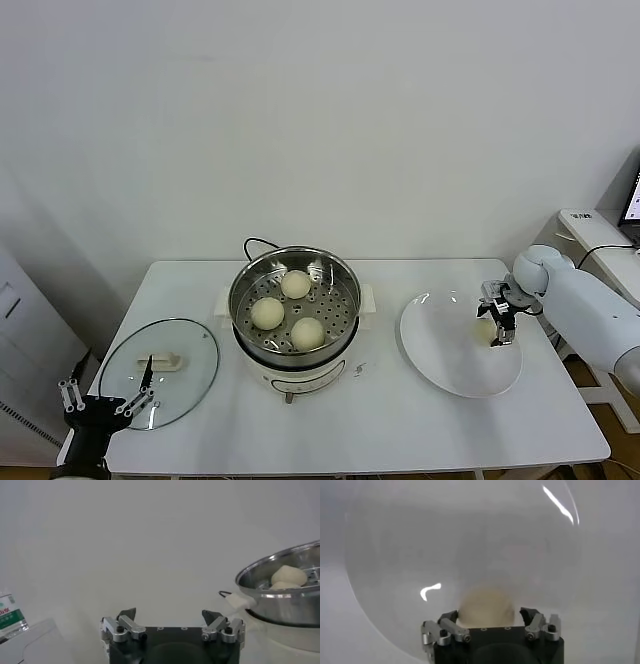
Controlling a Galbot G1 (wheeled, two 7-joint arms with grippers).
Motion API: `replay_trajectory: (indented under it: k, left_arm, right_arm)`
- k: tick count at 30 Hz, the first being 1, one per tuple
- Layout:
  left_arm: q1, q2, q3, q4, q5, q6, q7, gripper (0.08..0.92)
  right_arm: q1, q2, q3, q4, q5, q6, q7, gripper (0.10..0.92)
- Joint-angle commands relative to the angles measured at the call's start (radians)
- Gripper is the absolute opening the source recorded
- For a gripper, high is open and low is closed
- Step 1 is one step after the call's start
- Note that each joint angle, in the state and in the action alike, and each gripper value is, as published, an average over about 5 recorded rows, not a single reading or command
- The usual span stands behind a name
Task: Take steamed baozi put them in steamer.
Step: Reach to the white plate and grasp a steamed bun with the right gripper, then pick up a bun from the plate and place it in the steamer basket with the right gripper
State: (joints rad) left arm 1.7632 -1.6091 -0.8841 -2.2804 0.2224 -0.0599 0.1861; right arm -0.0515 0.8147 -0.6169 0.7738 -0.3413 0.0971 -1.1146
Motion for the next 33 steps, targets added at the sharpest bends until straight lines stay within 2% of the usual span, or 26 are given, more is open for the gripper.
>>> replay_trajectory:
  k: [1,5,9,14,18,21,27,33]
  left_arm:
    - [0.003,-0.003,0.000,0.003,-0.002,-0.005,0.000,0.823]
    - [0.007,0.000,-0.005,0.002,-0.009,-0.009,0.000,0.823]
    - [0.007,0.001,-0.011,0.002,-0.019,-0.009,0.000,0.823]
    - [0.004,0.000,-0.011,0.000,-0.025,-0.010,0.000,0.823]
    - [-0.003,-0.002,-0.009,-0.002,-0.025,-0.008,-0.001,0.823]
    - [-0.007,-0.006,-0.008,-0.004,-0.026,-0.007,-0.001,0.823]
    - [0.000,-0.011,-0.016,-0.009,-0.039,-0.011,-0.002,0.823]
    - [0.010,-0.004,-0.037,-0.006,-0.063,-0.018,-0.002,0.823]
  right_arm:
    - [-0.002,0.002,-0.008,-0.005,0.011,-0.031,0.009,0.669]
    - [0.074,-0.026,-0.087,0.051,0.107,-0.065,0.003,0.574]
    - [0.204,-0.047,-0.204,0.127,0.295,-0.108,-0.011,0.488]
    - [0.502,-0.030,-0.454,0.238,0.593,-0.197,-0.012,0.457]
    - [0.696,0.043,-0.621,0.333,0.841,-0.297,0.005,0.446]
    - [0.780,0.116,-0.680,0.389,0.958,-0.384,0.032,0.449]
    - [0.797,0.266,-0.717,0.471,1.047,-0.520,0.104,0.447]
    - [0.726,0.333,-0.733,0.508,1.013,-0.561,0.139,0.447]
